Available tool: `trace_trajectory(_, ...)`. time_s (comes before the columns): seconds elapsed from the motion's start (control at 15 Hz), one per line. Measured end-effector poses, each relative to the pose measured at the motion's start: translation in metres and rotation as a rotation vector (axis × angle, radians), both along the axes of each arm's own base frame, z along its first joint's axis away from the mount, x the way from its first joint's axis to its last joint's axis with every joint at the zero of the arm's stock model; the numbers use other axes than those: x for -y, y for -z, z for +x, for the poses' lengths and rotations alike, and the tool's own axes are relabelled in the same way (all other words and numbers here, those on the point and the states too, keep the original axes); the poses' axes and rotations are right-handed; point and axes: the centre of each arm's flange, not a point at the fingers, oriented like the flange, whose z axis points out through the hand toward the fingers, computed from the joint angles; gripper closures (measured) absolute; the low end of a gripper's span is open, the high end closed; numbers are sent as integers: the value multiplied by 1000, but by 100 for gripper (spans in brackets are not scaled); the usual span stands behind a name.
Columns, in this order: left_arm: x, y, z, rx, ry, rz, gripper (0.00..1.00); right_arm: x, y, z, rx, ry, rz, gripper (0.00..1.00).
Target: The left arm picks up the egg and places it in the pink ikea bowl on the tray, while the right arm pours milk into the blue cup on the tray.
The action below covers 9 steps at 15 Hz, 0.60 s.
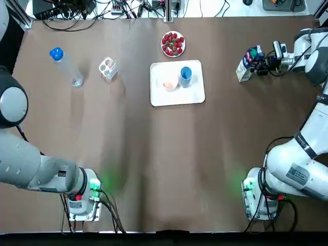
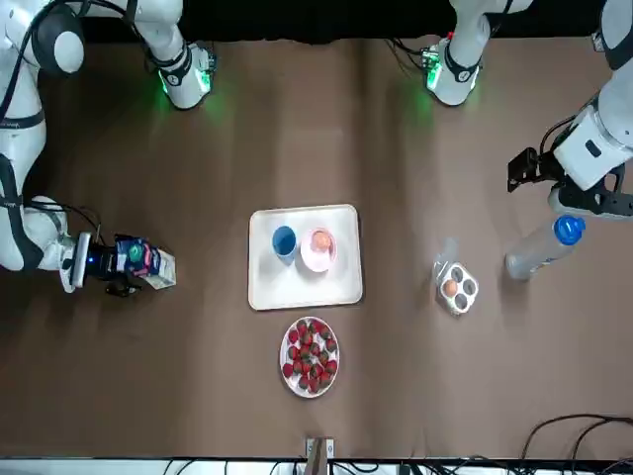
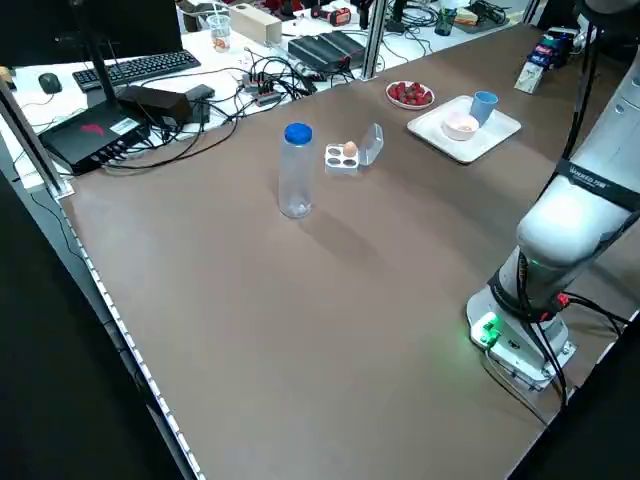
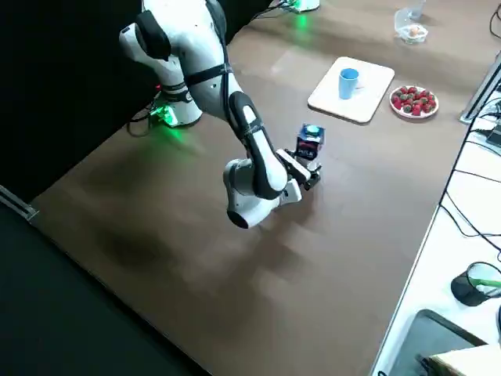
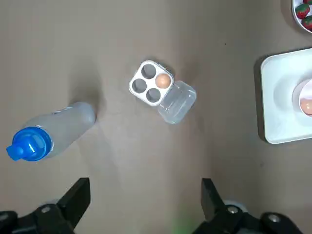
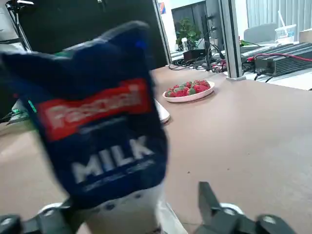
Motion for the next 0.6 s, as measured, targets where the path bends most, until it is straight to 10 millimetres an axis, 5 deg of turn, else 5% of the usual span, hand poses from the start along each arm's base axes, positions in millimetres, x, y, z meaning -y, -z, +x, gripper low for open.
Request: trace_trajectory(0.6, 3, 0, -2, -8, 6, 1, 0, 30, -3, -7, 9, 48, -1, 0)
